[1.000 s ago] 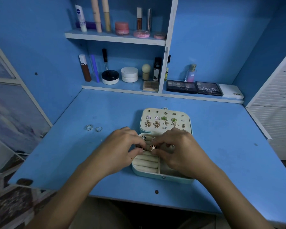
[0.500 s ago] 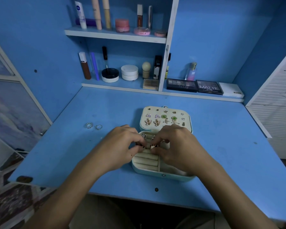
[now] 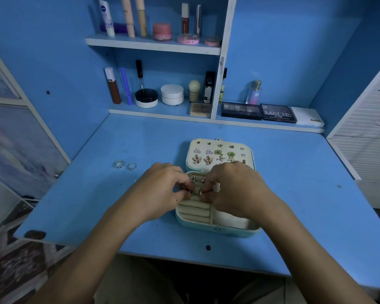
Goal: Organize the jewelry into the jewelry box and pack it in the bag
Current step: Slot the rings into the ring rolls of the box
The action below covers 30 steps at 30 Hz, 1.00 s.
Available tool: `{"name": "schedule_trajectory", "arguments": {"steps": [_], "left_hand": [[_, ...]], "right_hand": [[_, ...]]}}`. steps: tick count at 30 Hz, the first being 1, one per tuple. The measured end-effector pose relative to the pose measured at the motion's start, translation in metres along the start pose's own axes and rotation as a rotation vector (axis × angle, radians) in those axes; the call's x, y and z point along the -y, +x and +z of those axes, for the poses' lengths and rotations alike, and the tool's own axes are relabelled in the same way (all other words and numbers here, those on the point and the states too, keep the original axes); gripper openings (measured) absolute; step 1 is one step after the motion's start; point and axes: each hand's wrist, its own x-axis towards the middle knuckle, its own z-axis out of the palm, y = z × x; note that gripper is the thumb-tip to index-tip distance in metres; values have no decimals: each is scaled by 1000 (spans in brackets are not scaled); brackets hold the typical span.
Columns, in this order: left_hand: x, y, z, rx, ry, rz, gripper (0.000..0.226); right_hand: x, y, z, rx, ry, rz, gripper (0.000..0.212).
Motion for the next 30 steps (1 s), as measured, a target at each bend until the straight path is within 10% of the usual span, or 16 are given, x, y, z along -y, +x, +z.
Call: {"name": "schedule_trajectory", "arguments": {"steps": [30], "left_hand": [[141,-32,-62,-290,-4,-182,10]], "right_hand": [[81,93,22,-1,267,-247,13]]}}
